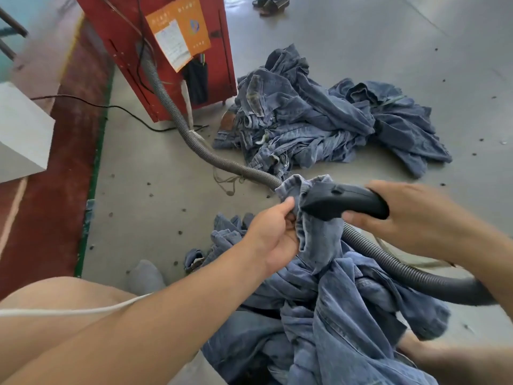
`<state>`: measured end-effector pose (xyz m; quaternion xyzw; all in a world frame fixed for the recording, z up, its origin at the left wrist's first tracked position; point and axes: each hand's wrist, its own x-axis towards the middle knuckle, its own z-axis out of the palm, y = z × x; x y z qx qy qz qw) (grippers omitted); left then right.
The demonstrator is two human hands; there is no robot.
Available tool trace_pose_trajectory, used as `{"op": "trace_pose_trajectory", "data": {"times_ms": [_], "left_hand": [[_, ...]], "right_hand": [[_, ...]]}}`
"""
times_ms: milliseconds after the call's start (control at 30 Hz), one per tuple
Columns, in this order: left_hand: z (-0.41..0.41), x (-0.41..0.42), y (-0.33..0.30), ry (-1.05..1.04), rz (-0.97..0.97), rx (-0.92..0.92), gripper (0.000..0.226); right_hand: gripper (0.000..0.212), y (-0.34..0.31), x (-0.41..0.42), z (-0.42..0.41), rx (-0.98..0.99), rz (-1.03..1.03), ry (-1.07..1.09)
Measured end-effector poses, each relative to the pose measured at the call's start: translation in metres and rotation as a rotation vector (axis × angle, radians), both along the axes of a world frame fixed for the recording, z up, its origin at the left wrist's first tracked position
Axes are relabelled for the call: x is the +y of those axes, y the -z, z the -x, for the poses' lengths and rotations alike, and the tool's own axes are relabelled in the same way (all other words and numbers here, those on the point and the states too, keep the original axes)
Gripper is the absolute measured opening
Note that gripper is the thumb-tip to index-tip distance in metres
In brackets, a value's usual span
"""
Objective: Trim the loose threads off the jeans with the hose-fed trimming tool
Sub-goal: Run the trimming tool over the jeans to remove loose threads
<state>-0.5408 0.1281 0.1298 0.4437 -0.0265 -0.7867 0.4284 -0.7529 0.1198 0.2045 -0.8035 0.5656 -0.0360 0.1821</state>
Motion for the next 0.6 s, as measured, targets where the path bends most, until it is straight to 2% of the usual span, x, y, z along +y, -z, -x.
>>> {"op": "trace_pose_trajectory", "data": {"times_ms": [133,300,333,433,600], "left_hand": [[-0.001,-0.004,0.001,0.019,0.019,0.026,0.041],[0.002,-0.002,0.0,0.057,0.095,-0.028,0.024],[0.004,-0.001,-0.001,0.069,0.117,-0.049,0.026],[0.008,0.001,0.003,0.077,0.147,-0.09,0.039],[0.007,0.001,0.005,0.097,0.165,-0.078,0.033]], "right_hand": [[0.04,0.008,-0.01,-0.005,-0.078,0.035,0.159],[0.04,-0.007,-0.015,0.008,-0.252,0.026,0.304],[0.038,-0.011,-0.015,0.011,-0.261,0.012,0.315],[0.033,-0.018,-0.016,0.02,-0.304,-0.071,0.329],[0.022,-0.026,-0.013,0.021,-0.252,-0.323,0.226]]}}
